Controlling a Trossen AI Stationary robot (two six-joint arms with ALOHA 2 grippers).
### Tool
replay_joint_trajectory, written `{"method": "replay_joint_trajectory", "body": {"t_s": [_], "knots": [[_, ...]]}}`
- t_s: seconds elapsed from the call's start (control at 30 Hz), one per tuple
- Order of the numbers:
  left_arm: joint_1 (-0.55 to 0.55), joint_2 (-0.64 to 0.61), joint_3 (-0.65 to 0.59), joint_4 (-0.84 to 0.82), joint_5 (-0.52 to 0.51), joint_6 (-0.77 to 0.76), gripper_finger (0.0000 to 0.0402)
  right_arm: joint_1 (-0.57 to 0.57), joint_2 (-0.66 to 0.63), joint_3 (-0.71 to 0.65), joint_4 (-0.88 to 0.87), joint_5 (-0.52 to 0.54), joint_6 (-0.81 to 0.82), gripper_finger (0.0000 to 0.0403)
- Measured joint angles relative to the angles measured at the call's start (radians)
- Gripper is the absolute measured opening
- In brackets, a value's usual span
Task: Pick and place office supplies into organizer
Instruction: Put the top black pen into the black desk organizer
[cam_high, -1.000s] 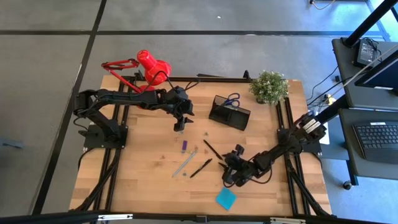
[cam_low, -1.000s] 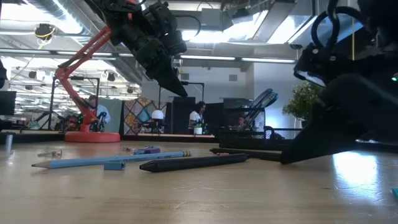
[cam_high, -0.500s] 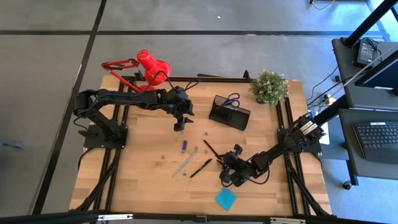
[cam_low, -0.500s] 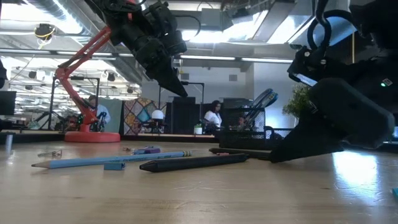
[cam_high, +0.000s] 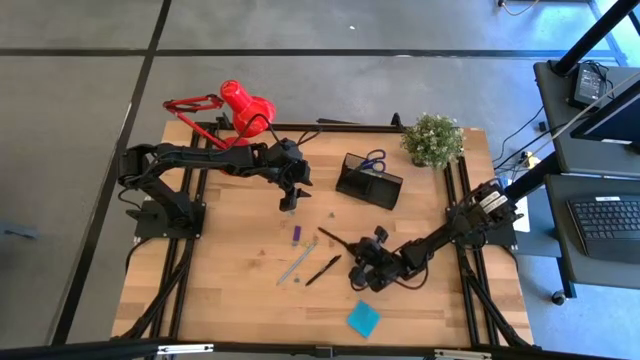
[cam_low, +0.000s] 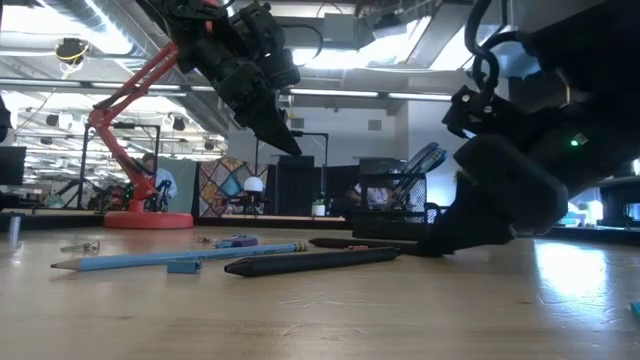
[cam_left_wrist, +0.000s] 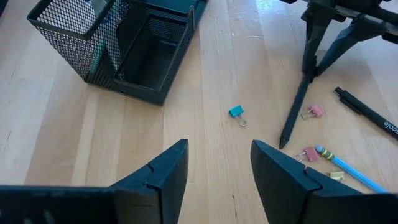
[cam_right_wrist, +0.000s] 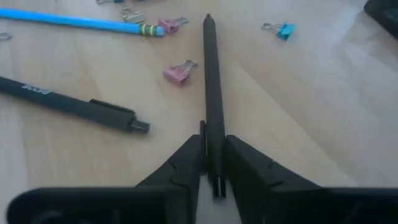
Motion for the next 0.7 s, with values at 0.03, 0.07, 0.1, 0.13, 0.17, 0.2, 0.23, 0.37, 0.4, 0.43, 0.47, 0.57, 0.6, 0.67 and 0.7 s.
{"method": "replay_joint_trajectory", "body": {"t_s": [0.03, 0.07, 0.1, 0.13, 0.17, 0.2, 0.23, 0.37, 0.4, 0.43, 0.47, 0.57, 0.6, 0.67, 0.7], "knots": [[0.000, 0.000, 0.000, 0.000, 0.000, 0.000, 0.0168, -0.003, 0.000, 0.000, 0.000, 0.000, -0.015, 0.0070], [0.000, 0.000, 0.000, 0.000, 0.000, 0.000, 0.0168, -0.004, 0.000, 0.000, 0.000, 0.000, -0.027, 0.0065], [0.000, 0.000, 0.000, 0.000, 0.000, 0.000, 0.0168, -0.005, 0.000, 0.000, 0.000, 0.001, -0.042, 0.0061], [0.000, 0.000, 0.000, 0.000, 0.000, 0.000, 0.0168, -0.006, 0.000, 0.000, 0.000, 0.003, -0.051, 0.0058], [0.000, 0.000, 0.000, 0.000, 0.000, 0.000, 0.0168, -0.007, 0.000, 0.000, 0.000, 0.005, -0.067, 0.0056], [0.000, 0.000, 0.000, 0.000, 0.000, 0.000, 0.0168, -0.007, 0.000, 0.000, 0.000, 0.007, -0.075, 0.0056], [0.000, 0.000, 0.000, 0.000, 0.000, 0.000, 0.0168, -0.007, 0.000, 0.000, 0.000, 0.007, -0.077, 0.0056], [0.000, 0.000, 0.000, 0.000, 0.000, 0.000, 0.0168, -0.007, 0.000, 0.000, -0.001, 0.010, -0.078, 0.0056], [0.000, 0.000, 0.000, 0.000, 0.000, 0.000, 0.0168, -0.006, -0.003, 0.000, -0.001, 0.009, -0.085, 0.0056], [0.000, 0.000, 0.000, 0.000, 0.000, 0.000, 0.0168, -0.006, -0.008, 0.000, -0.006, 0.009, -0.101, 0.0056], [0.000, 0.000, 0.000, 0.000, 0.000, 0.000, 0.0168, -0.007, -0.016, 0.001, -0.016, 0.008, -0.117, 0.0056], [0.000, 0.000, 0.000, 0.000, 0.000, -0.004, 0.0168, -0.008, -0.047, 0.007, -0.048, 0.000, -0.170, 0.0056], [0.000, 0.000, 0.000, 0.000, 0.000, -0.004, 0.0168, -0.008, -0.059, 0.009, -0.066, -0.008, -0.182, 0.0056], [0.000, 0.000, 0.000, 0.000, 0.000, -0.003, 0.0168, -0.008, -0.089, 0.013, -0.113, -0.011, -0.205, 0.0056], [0.000, 0.000, 0.000, 0.000, 0.000, -0.003, 0.0168, -0.008, -0.104, 0.015, -0.141, -0.014, -0.208, 0.0056]]}}
